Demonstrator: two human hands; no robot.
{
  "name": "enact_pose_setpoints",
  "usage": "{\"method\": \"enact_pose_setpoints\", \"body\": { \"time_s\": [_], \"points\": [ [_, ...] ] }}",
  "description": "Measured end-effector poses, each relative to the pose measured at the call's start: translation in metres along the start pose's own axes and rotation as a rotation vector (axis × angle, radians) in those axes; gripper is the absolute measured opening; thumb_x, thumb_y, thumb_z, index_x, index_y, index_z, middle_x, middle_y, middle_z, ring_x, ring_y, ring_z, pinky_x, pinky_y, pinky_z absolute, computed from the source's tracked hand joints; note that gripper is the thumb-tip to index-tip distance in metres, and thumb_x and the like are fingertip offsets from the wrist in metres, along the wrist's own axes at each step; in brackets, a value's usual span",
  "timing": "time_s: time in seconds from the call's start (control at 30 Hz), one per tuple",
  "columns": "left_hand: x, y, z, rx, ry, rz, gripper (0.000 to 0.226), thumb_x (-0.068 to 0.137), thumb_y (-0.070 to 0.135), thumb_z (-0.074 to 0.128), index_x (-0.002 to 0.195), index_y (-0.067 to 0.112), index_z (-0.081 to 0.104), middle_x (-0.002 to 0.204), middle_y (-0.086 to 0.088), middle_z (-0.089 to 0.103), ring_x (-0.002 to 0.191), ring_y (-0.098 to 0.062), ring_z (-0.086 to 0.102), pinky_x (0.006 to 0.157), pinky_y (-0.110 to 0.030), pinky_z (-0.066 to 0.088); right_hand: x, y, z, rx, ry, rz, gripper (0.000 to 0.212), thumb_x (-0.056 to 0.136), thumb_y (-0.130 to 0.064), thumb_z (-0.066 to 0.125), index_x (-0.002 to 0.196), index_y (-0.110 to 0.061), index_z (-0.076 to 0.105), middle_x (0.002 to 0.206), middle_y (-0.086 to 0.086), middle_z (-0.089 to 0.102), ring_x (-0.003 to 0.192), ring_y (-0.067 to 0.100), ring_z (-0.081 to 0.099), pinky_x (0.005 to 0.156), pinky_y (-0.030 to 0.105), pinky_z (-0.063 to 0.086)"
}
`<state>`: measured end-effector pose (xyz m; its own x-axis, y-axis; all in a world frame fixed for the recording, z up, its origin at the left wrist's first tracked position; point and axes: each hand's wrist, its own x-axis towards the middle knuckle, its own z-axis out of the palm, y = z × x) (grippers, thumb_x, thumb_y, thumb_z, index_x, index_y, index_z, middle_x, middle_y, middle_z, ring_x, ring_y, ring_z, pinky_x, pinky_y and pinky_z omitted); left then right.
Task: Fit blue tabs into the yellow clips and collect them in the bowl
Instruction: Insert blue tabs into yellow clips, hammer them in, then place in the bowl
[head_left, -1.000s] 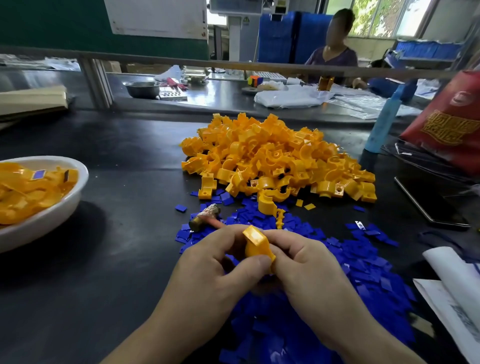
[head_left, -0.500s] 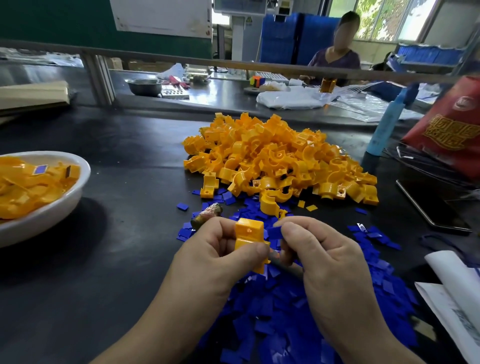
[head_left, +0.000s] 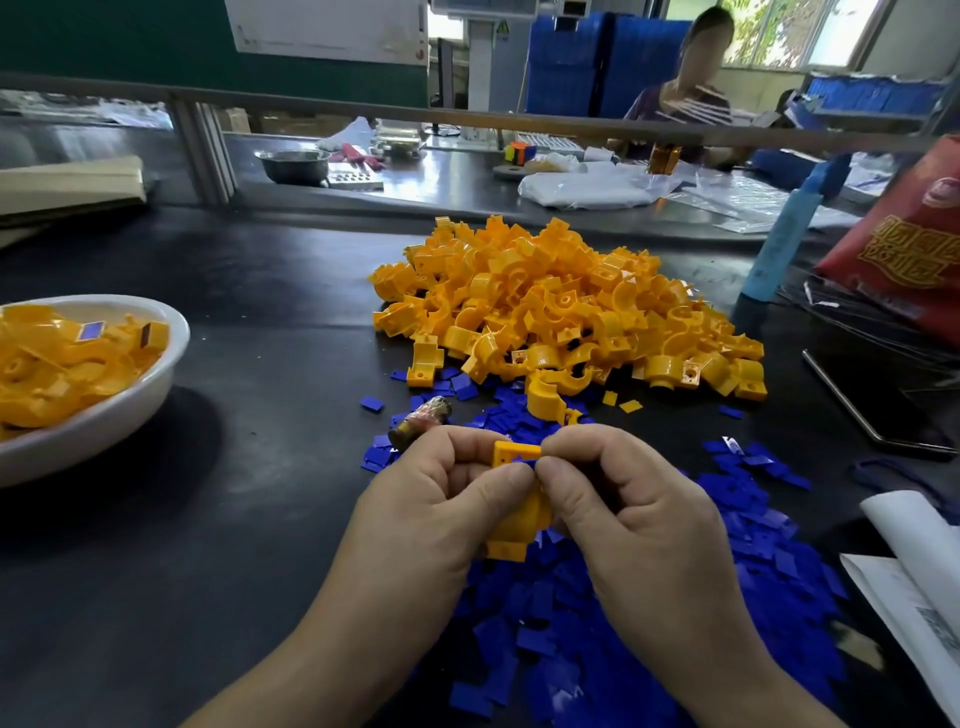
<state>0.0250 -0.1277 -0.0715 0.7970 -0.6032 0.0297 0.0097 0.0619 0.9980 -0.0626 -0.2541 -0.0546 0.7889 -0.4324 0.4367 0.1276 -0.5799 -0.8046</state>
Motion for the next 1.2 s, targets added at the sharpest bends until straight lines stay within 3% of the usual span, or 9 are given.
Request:
{"method": "enact_pose_setpoints", "body": {
  "time_s": [0.17, 0.33, 0.47, 0.63, 0.87, 1.03, 1.2],
  "points": [
    [-0.002, 0.0025, 0.0014, 0.016, -0.014, -0.012, 0.035, 0.065, 0.055, 0.067, 0.093, 0.035, 0.071, 0.083, 0.004, 0.076, 0.069, -0.007, 0.071, 0.054, -0.015, 0.052, 0.0003, 0.0021, 0.0004, -0.066, 0.014, -0.019, 0.019, 0.078, -0.05, 0.051, 0.089, -0.039, 0.061, 0.096, -0.021, 0.059, 0.091, 0.003, 0.059, 0.067, 0.013, 0.051],
    [-0.0022, 0.0061, 0.0011, -0.046, -0.048, -0.029, 0.031, 0.06, 0.052, 0.07, 0.085, 0.033, 0.073, 0.078, 0.004, 0.075, 0.066, -0.008, 0.071, 0.053, -0.018, 0.053, 0.0021, -0.0016, 0.0003, 0.127, -0.108, 0.082, 0.024, 0.073, -0.052, 0.047, 0.09, -0.051, 0.064, 0.097, -0.032, 0.061, 0.093, -0.008, 0.059, 0.066, 0.005, 0.047],
    [-0.0014, 0.007, -0.0002, -0.087, -0.073, -0.059, 0.037, 0.058, 0.05, 0.071, 0.087, 0.028, 0.074, 0.074, 0.003, 0.073, 0.061, -0.007, 0.069, 0.051, -0.017, 0.051, 0.0038, 0.0008, -0.003, 0.235, -0.172, 0.109, 0.029, 0.073, -0.045, 0.052, 0.099, -0.048, 0.064, 0.1, -0.023, 0.066, 0.095, -0.002, 0.062, 0.073, 0.011, 0.051],
    [-0.0007, 0.0068, 0.0, -0.077, -0.091, -0.051, 0.034, 0.06, 0.053, 0.068, 0.086, 0.032, 0.074, 0.072, 0.006, 0.071, 0.06, -0.006, 0.067, 0.051, -0.018, 0.05, 0.0052, 0.0046, -0.0038, 0.275, -0.188, 0.144, 0.025, 0.074, -0.04, 0.056, 0.096, -0.043, 0.067, 0.096, -0.015, 0.069, 0.091, 0.006, 0.066, 0.073, 0.024, 0.057],
    [-0.0006, 0.0063, -0.0013, -0.089, -0.107, -0.095, 0.037, 0.059, 0.06, 0.074, 0.085, 0.034, 0.073, 0.073, 0.006, 0.071, 0.062, -0.007, 0.066, 0.056, -0.021, 0.05, 0.0051, 0.002, -0.0044, 0.254, -0.182, 0.149, 0.025, 0.072, -0.042, 0.053, 0.093, -0.046, 0.065, 0.095, -0.021, 0.067, 0.09, -0.002, 0.062, 0.068, 0.01, 0.051],
    [0.0005, 0.0038, -0.0019, -0.105, -0.101, -0.092, 0.041, 0.056, 0.06, 0.074, 0.085, 0.031, 0.073, 0.072, 0.004, 0.069, 0.062, -0.011, 0.063, 0.056, -0.025, 0.048, 0.0055, 0.003, -0.0064, 0.306, -0.21, 0.165, 0.027, 0.071, -0.04, 0.055, 0.095, -0.047, 0.066, 0.098, -0.021, 0.067, 0.094, 0.0, 0.063, 0.072, 0.014, 0.053],
    [0.0003, 0.0033, -0.0032, -0.112, -0.118, -0.097, 0.028, 0.063, 0.049, 0.074, 0.084, 0.031, 0.074, 0.072, 0.004, 0.069, 0.063, -0.011, 0.063, 0.055, -0.024, 0.048, 0.0051, 0.0031, -0.0074, 0.345, -0.219, 0.164, 0.027, 0.068, -0.041, 0.056, 0.092, -0.046, 0.068, 0.098, -0.019, 0.068, 0.092, 0.002, 0.064, 0.072, 0.016, 0.054]
  ]
}}
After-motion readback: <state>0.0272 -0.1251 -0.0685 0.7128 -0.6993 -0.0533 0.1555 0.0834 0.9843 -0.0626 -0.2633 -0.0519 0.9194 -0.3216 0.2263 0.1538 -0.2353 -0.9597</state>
